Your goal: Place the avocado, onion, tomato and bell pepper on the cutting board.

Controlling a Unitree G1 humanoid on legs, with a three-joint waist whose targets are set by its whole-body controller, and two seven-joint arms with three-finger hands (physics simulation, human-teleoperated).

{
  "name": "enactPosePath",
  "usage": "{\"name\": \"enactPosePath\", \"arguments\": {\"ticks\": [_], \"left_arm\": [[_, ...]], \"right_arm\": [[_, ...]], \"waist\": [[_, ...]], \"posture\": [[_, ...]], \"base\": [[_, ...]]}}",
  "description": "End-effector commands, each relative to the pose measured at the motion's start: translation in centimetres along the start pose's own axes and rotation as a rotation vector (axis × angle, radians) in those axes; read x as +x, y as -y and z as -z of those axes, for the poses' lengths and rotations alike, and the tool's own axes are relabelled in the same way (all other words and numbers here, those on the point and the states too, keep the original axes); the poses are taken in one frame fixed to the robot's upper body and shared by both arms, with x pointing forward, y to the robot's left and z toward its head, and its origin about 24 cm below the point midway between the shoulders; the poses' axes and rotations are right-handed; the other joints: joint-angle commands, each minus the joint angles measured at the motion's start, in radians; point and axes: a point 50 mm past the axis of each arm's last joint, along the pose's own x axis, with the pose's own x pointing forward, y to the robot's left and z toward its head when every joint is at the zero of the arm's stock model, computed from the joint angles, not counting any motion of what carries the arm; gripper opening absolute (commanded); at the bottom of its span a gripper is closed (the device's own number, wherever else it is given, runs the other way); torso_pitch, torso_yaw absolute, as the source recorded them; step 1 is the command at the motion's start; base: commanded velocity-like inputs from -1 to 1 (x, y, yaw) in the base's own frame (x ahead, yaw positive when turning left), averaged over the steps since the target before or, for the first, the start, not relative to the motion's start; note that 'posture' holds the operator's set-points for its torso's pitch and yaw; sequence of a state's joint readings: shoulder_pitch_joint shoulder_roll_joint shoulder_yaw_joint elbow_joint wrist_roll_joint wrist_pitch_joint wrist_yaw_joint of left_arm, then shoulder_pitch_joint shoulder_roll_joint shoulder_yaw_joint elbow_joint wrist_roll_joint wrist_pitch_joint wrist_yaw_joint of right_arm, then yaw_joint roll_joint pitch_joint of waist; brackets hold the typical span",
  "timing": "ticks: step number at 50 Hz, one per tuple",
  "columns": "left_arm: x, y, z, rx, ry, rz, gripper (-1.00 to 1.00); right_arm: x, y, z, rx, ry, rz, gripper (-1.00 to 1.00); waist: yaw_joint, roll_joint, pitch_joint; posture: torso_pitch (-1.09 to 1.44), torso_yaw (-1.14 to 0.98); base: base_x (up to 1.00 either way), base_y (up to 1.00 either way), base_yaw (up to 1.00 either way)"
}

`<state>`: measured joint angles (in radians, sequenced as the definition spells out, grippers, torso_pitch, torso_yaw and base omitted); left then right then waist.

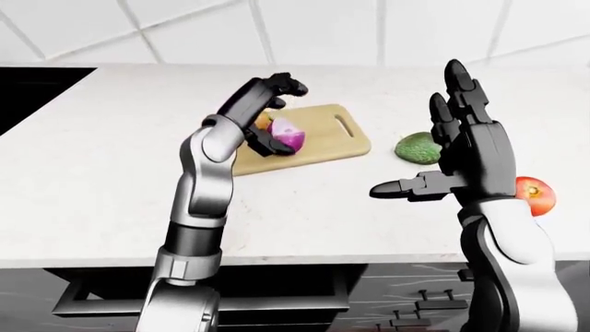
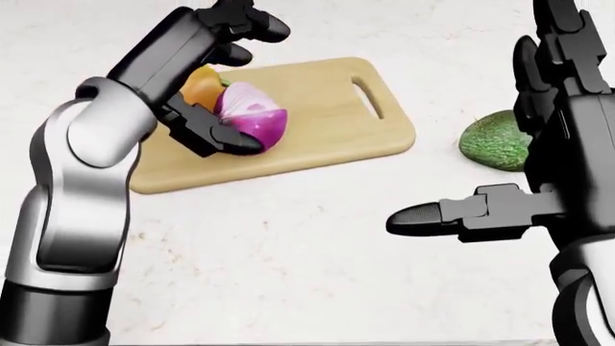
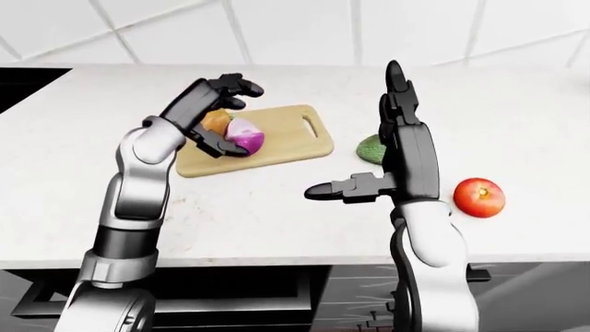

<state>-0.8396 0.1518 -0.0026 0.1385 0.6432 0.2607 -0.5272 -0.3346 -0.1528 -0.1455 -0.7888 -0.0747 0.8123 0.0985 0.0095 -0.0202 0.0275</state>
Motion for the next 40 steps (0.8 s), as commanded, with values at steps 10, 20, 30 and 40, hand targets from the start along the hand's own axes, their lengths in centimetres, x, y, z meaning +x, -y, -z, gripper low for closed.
{"name": "enactPosePath", "arguments": {"ticks": [10, 20, 30, 40], "left_arm": [[-1.1, -2.2, -3.5, -0.004, 0.118, -0.082, 1.0], [-3.0, -4.7, -5.3, -0.206, 0.218, -0.235, 1.0], [-6.0, -5.4, -4.0, -0.426, 0.183, -0.382, 1.0], [-10.6, -6.9, -2.7, -0.517, 0.141, -0.556, 1.0]], "right_arm": [[-0.1, 0.1, -1.2, -0.009, 0.075, 0.011, 1.0], [0.1, 0.3, -1.5, -0.015, 0.074, 0.011, 1.0], [-0.2, 0.8, -1.8, -0.036, 0.064, 0.033, 1.0], [-0.4, 2.5, -3.1, -0.112, 0.015, 0.061, 1.0]], "waist": [[-0.001, -0.002, -0.022], [-0.002, -0.002, -0.019], [-0.003, 0.004, -0.017], [-0.006, 0.009, -0.01]], "posture": [[0.0, 0.0], [0.0, 0.0], [0.0, 0.0], [0.0, 0.0]], "base": [[0.0, 0.0, 0.0], [0.0, 0.0, 0.0], [0.0, 0.0, 0.0], [0.0, 0.0, 0.0]]}}
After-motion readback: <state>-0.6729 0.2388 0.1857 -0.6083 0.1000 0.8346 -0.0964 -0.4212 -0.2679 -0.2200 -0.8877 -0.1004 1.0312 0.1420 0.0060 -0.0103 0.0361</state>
